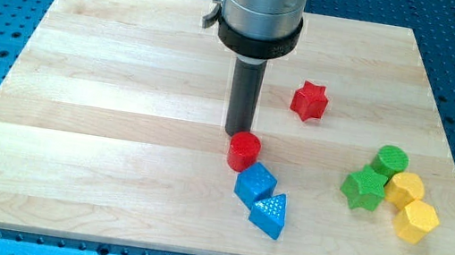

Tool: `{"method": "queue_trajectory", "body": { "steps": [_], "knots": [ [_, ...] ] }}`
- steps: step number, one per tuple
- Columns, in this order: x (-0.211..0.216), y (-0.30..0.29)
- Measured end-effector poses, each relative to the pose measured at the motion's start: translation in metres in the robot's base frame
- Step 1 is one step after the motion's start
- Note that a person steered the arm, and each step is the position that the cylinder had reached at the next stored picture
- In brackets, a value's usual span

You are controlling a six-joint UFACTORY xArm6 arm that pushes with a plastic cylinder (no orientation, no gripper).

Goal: Place the red circle close to the red star

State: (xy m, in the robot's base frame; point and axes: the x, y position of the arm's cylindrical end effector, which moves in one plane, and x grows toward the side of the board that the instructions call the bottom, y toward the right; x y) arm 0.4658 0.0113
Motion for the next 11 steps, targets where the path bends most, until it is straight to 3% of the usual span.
{"method": "queue_trajectory", "body": {
  "steps": [2,4,5,6,7,8,10,11],
  "knots": [
    [0.059,-0.004],
    [0.059,-0.003],
    [0.054,0.041],
    [0.077,0.023],
    [0.085,0.045],
    [0.078,0.081],
    [-0.006,0.107],
    [0.041,0.095]
  ]
}}
